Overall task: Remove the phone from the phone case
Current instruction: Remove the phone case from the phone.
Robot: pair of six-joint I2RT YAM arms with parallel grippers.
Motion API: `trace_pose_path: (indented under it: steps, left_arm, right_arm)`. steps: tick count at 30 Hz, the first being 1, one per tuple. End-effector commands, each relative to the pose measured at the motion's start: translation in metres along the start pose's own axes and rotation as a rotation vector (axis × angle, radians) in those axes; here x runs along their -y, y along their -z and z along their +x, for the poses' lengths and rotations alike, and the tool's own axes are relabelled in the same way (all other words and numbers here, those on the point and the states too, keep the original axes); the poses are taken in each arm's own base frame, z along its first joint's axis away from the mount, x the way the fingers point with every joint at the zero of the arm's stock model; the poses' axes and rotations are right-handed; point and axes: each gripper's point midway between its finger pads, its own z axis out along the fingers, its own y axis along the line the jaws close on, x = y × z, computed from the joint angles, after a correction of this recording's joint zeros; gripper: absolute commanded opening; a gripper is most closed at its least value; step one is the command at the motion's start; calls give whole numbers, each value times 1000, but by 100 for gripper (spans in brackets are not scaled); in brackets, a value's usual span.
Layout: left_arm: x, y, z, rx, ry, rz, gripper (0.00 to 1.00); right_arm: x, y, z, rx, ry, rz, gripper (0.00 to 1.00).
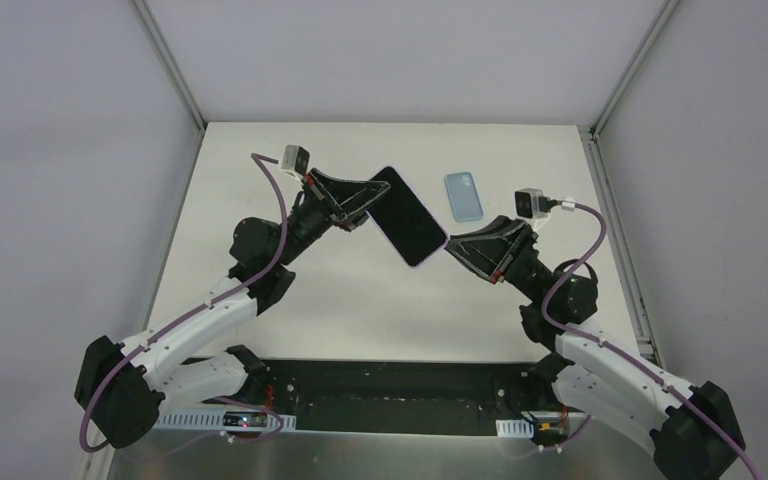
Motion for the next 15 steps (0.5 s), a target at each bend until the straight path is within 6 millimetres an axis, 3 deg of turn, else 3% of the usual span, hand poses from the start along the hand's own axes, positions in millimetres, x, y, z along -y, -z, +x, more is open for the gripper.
trace_pose_path:
  steps: [1,9,15]
  left_arm:
    - [73,5,-15,88,-30,213,0]
    - [66,6,-15,95,-49,199,0]
    - [57,6,-17,110,-113,177,0]
  right_arm:
    - [-28,8,11,-50,62,-96,27]
    - [-18,10,12,-61,58,2,49]
    - [9,18,11,-54,115,164,57]
